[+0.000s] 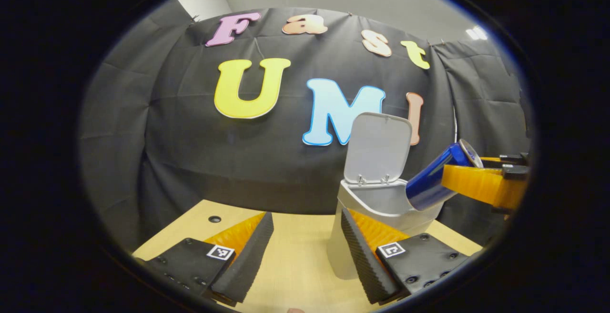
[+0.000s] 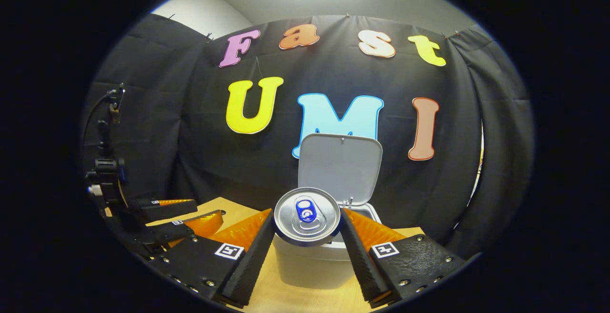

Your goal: Press the lid of the desktop garbage bin to open it, pick up the crumpled paper on the desktop and throw it into the bin, then pick up the pop can on the desktop and drop it into the bin, and finally close the garbage bin lid.

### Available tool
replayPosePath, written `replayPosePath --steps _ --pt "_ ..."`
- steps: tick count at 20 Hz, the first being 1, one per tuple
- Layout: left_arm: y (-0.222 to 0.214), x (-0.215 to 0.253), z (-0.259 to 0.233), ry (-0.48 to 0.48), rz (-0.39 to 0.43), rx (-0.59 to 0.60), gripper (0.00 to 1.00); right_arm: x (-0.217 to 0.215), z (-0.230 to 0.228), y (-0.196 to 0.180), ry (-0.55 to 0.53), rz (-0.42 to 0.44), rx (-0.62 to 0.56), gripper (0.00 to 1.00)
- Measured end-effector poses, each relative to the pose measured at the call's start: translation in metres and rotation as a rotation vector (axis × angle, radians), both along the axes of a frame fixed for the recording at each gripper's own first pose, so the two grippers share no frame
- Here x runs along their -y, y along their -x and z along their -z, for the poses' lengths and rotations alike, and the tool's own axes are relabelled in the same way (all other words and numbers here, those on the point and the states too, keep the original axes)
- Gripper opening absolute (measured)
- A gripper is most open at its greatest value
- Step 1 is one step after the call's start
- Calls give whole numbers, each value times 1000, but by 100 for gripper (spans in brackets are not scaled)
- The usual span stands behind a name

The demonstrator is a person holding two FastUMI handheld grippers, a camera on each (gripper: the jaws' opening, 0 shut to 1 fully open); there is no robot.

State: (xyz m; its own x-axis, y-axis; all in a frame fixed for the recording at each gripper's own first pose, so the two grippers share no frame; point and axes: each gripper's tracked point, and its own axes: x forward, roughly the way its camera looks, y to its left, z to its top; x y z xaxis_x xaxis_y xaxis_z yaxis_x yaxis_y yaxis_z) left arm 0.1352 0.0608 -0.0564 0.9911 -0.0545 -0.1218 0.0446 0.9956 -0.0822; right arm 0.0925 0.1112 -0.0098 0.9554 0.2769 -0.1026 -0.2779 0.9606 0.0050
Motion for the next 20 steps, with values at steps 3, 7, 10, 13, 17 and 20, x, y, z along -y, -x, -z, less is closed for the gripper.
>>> replayPosePath --steps 3,7,10,13,17,20 --pt "0 2 -1 -1 10 3 92 -3 8 -19 14 6 -6 82" --pt "2 -1 4 16 7 -11 95 -10 20 -34 17 2 -39 83" --pt "2 -4 4 14 -4 -13 95 -12 26 -40 29 7 -51 83" --pt "1 -6 4 9 -9 -13 95 -13 34 -46 38 7 -69 83" --pt "3 -8 4 6 -18 -13 95 -9 39 -50 34 31 -85 84" --pt "3 -9 5 5 -21 -14 92 -7 37 -50 25 38 -82 90"
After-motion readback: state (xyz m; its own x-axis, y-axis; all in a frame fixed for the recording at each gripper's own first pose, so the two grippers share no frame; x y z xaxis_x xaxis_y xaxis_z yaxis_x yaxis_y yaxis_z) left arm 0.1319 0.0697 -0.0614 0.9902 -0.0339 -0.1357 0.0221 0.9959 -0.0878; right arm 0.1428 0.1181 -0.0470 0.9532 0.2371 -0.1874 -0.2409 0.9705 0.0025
